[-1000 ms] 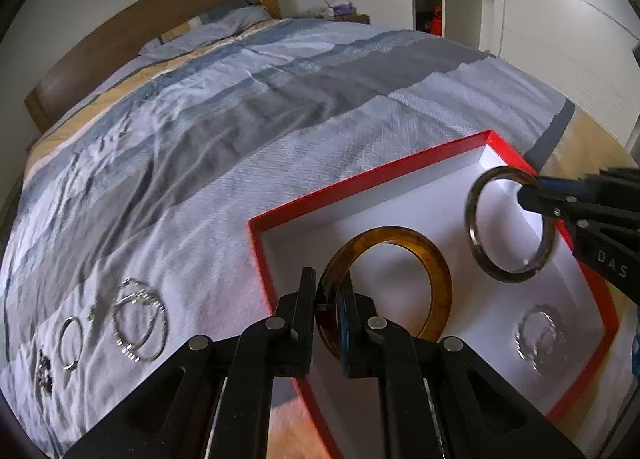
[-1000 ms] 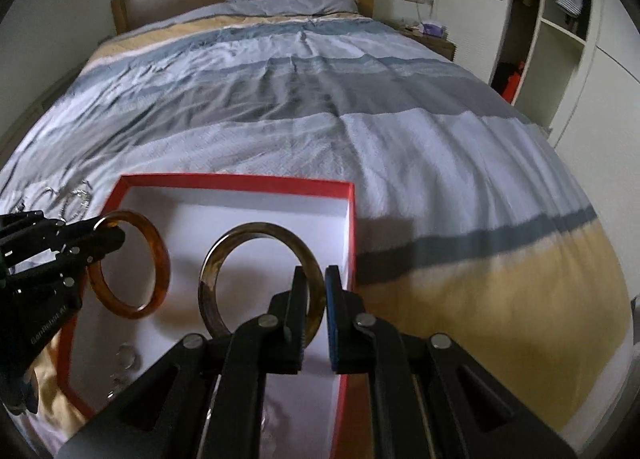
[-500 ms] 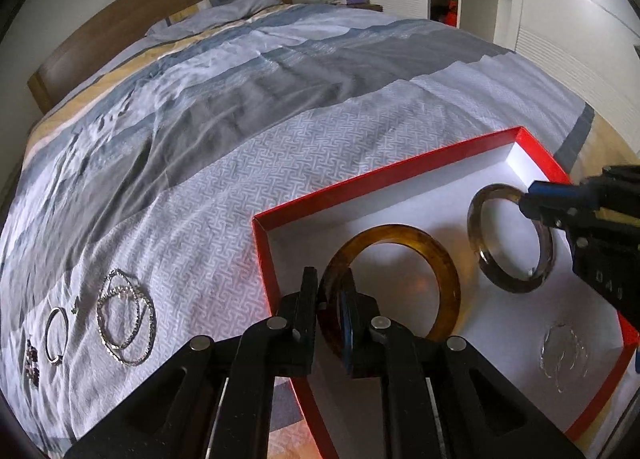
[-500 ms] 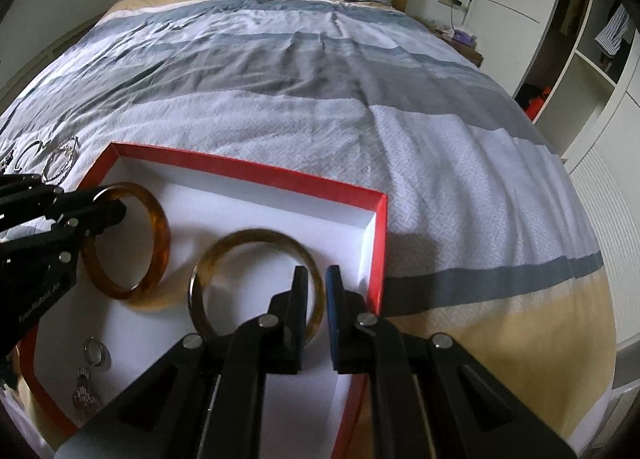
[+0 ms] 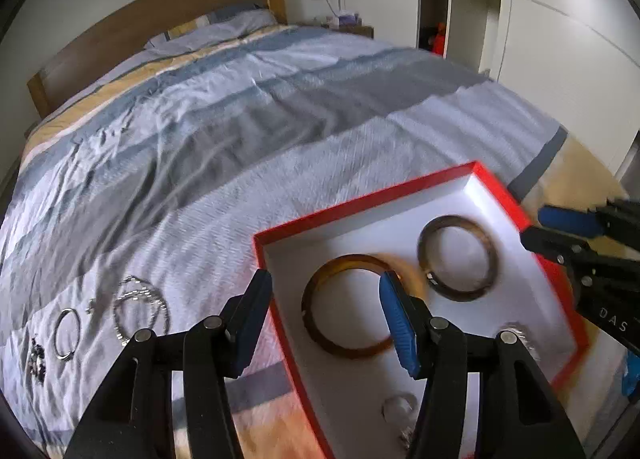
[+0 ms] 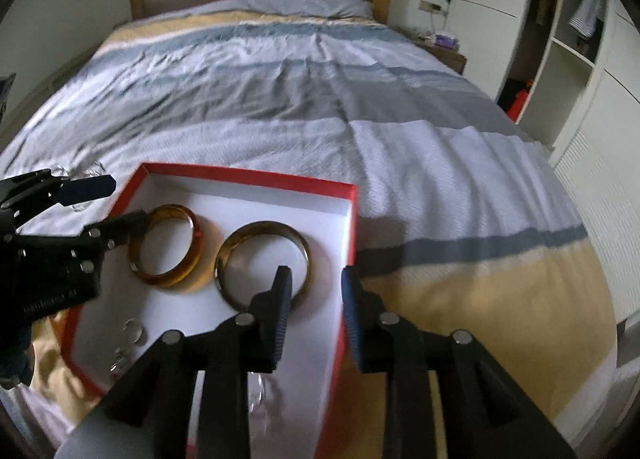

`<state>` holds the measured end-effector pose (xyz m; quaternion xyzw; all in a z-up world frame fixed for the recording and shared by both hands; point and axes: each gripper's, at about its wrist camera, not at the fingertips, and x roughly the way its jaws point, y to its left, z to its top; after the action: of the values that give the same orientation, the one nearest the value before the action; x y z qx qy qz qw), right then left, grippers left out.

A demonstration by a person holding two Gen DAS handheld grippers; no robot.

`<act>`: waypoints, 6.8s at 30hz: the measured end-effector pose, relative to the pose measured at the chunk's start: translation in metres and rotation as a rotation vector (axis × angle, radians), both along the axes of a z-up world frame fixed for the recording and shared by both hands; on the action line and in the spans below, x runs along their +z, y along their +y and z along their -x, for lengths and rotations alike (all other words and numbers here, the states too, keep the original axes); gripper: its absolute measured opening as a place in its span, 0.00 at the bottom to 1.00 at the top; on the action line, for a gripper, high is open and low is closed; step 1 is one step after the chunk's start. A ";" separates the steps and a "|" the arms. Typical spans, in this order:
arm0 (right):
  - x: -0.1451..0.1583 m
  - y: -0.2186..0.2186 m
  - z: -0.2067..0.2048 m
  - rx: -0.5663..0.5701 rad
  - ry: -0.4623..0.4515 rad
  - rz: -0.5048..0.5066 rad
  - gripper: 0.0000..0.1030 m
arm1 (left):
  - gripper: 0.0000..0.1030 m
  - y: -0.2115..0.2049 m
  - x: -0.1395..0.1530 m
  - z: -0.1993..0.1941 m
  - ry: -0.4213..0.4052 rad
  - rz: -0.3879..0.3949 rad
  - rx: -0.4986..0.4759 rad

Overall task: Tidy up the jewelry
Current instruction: 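Open both tools to release the bangles in the box, then move both tools back toward the remaining jewelry on the bed, then grasp the beaded bracelet with the left tool while the right tool grasps the silver ring, then carry the beaded bracelet and silver ring with both tools into the red box, then open both tools to release the bracelet and ring in the box, then move both tools back toward the silver bangle and chain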

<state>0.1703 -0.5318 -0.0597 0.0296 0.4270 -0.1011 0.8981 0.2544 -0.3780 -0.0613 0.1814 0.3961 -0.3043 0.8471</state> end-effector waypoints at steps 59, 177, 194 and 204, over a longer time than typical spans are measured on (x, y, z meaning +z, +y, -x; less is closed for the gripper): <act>0.028 0.283 -0.030 0.338 -0.103 -0.187 0.24 | 0.78 0.412 0.032 0.007 -0.056 0.162 0.628; -0.044 0.012 -0.034 0.078 0.041 -0.114 0.22 | 0.13 -0.004 -0.044 -0.025 0.176 0.045 0.110; 0.026 0.009 0.052 0.009 -0.073 -0.130 0.27 | 0.36 0.076 0.052 0.030 0.111 0.212 0.107; 0.057 0.044 0.131 0.008 -0.128 -0.168 0.27 | 0.64 0.163 0.096 0.112 0.019 0.185 0.221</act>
<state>0.0395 -0.4873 -0.0028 0.1093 0.3760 -0.0594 0.9182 0.1427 -0.2150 0.0349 0.0550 0.3920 -0.2461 0.8847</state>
